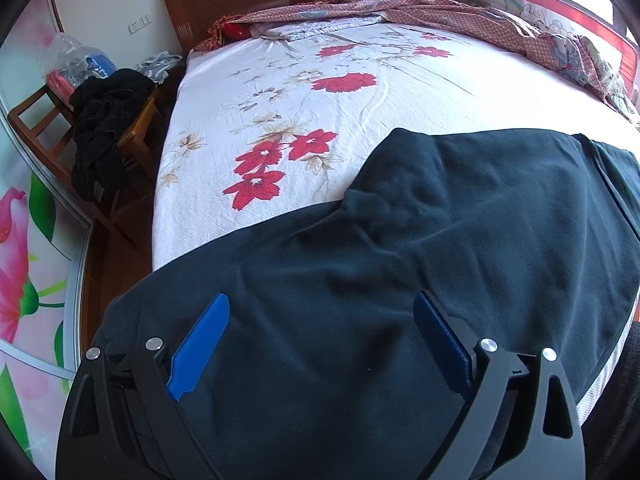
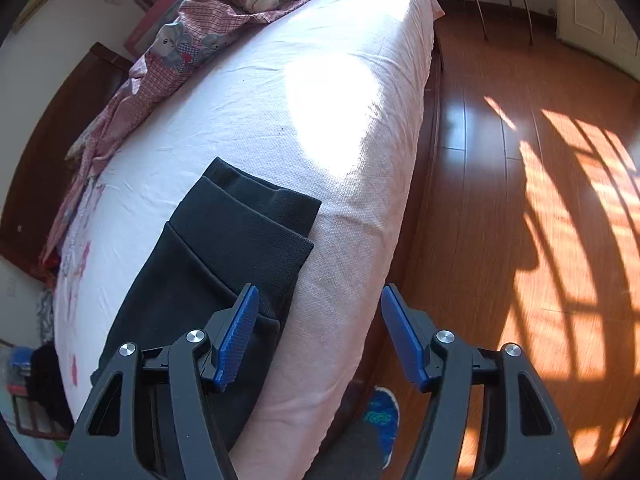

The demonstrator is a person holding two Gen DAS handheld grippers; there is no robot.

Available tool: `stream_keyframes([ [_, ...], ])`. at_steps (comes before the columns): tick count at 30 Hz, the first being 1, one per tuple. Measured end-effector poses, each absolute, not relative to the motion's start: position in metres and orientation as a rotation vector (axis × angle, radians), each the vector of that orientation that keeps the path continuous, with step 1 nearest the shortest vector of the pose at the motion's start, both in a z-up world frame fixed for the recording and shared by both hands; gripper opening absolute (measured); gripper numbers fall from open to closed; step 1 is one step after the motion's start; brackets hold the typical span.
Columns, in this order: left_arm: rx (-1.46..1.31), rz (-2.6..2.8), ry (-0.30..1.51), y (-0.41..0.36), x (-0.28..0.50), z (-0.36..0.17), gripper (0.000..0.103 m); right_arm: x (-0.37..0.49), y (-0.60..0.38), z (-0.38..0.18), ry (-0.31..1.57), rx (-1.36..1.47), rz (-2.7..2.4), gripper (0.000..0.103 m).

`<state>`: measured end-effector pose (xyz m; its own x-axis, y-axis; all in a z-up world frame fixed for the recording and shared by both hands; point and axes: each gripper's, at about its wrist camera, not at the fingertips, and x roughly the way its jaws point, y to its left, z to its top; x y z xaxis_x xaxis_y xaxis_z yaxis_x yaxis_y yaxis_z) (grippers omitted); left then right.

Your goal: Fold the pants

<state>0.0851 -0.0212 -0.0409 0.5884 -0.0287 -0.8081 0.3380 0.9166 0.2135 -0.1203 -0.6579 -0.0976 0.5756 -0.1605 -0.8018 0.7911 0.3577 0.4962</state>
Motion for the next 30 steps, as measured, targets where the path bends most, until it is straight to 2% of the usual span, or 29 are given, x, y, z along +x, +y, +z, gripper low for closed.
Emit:
stream_keyframes([
  [1, 0.358, -0.216, 0.936, -0.022, 0.087, -0.043, 0.093, -0.117, -0.657, -0.1, 0.725, 1.027, -0.695, 0.059],
  [2, 0.351, -0.211, 0.945, -0.023, 0.087, -0.044, 0.093, -0.114, -0.658, -0.102, 0.72, 1.025, -0.686, 0.044],
  [3, 0.341, -0.205, 0.953, -0.023, 0.089, -0.044, 0.093, -0.11, -0.658, -0.104, 0.717, 1.027, -0.661, 0.034],
  [4, 0.331, -0.203, 0.962, -0.022, 0.09, -0.044, 0.093, -0.105, -0.657, -0.103, 0.725, 1.01, -0.652, 0.014],
  [5, 0.327, -0.2, 0.963, -0.022, 0.09, -0.043, 0.093, -0.099, -0.655, -0.099, 0.742, 0.967, -0.66, 0.007],
  [8, 0.332, -0.185, 0.95, -0.023, 0.09, -0.041, 0.093, -0.087, -0.642, -0.064, 0.744, 0.791, -0.671, 0.003],
  [13, 0.327, -0.156, 0.936, -0.021, 0.087, -0.043, 0.096, -0.086, -0.633, -0.003, 0.574, 0.638, -0.668, 0.003],
  [15, 0.324, -0.141, 0.945, -0.02, 0.088, -0.048, 0.096, -0.085, -0.648, -0.019, 0.599, 0.681, -0.69, 0.003],
  [18, 0.301, -0.135, 0.957, -0.017, 0.088, -0.055, 0.096, -0.091, -0.661, -0.071, 0.685, 0.794, -0.744, 0.003],
  [21, 0.304, -0.124, 0.955, -0.017, 0.086, -0.06, 0.098, -0.099, -0.664, -0.103, 0.644, 0.867, -0.744, 0.003],
  [22, 0.302, -0.125, 0.955, -0.017, 0.087, -0.06, 0.098, -0.103, -0.665, -0.105, 0.625, 0.897, -0.761, 0.012],
  [23, 0.303, -0.127, 0.958, -0.017, 0.087, -0.06, 0.098, -0.106, -0.665, -0.105, 0.616, 0.926, -0.779, 0.029],
  [26, 0.293, -0.124, 0.959, -0.014, 0.086, -0.055, 0.098, -0.121, -0.663, -0.103, 0.559, 1.015, -0.775, 0.054],
  [27, 0.286, -0.117, 0.953, -0.012, 0.085, -0.053, 0.098, -0.124, -0.663, -0.107, 0.539, 1.076, -0.735, 0.057],
  [30, 0.235, -0.092, 0.941, 0.003, 0.077, -0.046, 0.098, -0.117, -0.661, -0.122, 0.594, 1.122, -0.683, 0.058],
])
